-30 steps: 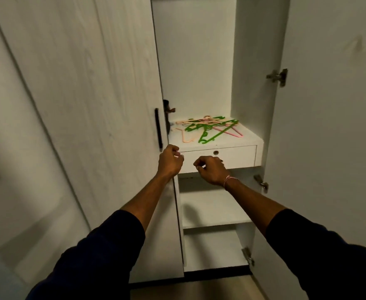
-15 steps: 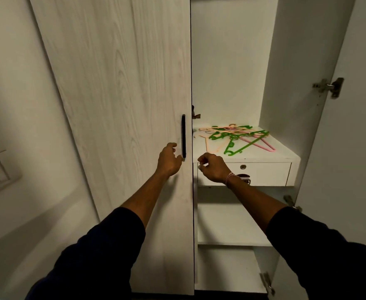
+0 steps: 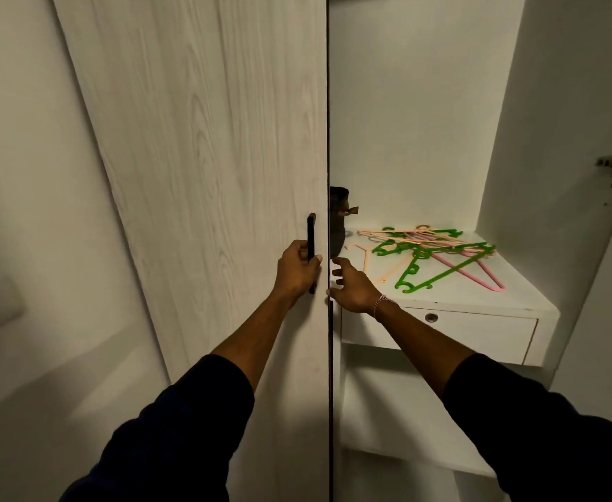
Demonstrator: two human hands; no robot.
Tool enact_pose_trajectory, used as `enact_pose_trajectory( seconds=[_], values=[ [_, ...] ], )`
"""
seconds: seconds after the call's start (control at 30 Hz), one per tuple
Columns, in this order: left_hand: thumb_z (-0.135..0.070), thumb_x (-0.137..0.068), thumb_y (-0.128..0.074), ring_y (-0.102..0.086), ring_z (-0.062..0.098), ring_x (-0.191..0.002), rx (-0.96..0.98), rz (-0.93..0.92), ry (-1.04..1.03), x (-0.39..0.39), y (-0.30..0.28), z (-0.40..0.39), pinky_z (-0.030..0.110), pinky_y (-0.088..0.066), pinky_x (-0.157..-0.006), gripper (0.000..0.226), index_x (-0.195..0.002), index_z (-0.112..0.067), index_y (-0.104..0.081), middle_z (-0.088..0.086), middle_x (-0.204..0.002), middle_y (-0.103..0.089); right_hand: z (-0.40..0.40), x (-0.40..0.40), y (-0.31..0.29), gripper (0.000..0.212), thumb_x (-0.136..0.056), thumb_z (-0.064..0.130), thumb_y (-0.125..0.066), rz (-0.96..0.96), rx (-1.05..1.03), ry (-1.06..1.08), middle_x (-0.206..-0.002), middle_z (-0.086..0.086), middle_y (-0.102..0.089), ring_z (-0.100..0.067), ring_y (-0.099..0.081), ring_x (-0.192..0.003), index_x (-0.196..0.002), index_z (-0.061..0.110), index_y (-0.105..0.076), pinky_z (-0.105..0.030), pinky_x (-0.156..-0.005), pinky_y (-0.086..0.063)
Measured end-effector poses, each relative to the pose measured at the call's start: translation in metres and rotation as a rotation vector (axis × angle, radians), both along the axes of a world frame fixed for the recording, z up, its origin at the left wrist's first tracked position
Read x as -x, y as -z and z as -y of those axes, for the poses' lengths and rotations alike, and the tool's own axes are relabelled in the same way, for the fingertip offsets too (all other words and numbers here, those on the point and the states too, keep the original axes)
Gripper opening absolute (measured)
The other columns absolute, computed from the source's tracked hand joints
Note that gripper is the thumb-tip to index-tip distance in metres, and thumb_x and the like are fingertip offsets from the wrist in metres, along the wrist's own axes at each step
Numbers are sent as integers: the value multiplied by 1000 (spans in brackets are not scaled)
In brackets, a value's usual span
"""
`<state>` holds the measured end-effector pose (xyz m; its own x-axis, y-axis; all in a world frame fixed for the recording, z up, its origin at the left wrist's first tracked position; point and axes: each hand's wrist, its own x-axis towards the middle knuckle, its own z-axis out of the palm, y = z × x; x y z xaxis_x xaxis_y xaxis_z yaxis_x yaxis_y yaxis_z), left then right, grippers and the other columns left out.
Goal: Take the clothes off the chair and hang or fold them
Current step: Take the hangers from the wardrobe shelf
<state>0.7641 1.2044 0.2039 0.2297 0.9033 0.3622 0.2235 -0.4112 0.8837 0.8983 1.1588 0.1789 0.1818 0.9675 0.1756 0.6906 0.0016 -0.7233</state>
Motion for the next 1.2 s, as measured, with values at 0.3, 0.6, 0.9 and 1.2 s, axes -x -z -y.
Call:
enact_pose_trajectory(
  seconds=[0.3,0.6,0.9,1.2],
  values=[
    [-20,-95,-67,-67,17,-90,-14,53,-76,6,6,8,28,-56,-86,27,-117,-7,-64,3,-97,-69,-6,12,12,70,-91,7,-69,-122,-99,-57,-137,-13,-58,-33,-59,-121,-150,13,-30,-40,-101,-50],
    [-27,-92,-71,-73,17,-91,-26,87,-112,63,9,62,41,-60,-88,23,-108,-12,-75,3,-97,-76,42,53,12,64,-90,13,-71,-68,-179,-123,-128,-12,-66,-31,-64,-113,-147,17,-42,-34,-94,-50],
    [-19,-89,-74,-74,21,-89,-25,120,-179,156,9,134,41,-61,-86,29,-114,-4,-74,8,-102,-76,113,137,9,54,-90,18,-73,-13,-163,-241,-125,-10,-66,-23,-64,-100,-139,14,-51,-25,-81,-52],
    [-20,-89,-74,-74,21,-82,-29,134,-356,238,10,176,42,-60,-85,21,-106,-8,-76,5,-87,-76,154,236,12,57,-87,13,-76,-30,-190,-241,-121,-11,-66,-28,-66,-105,-137,11,-48,-28,-82,-53]
  ],
)
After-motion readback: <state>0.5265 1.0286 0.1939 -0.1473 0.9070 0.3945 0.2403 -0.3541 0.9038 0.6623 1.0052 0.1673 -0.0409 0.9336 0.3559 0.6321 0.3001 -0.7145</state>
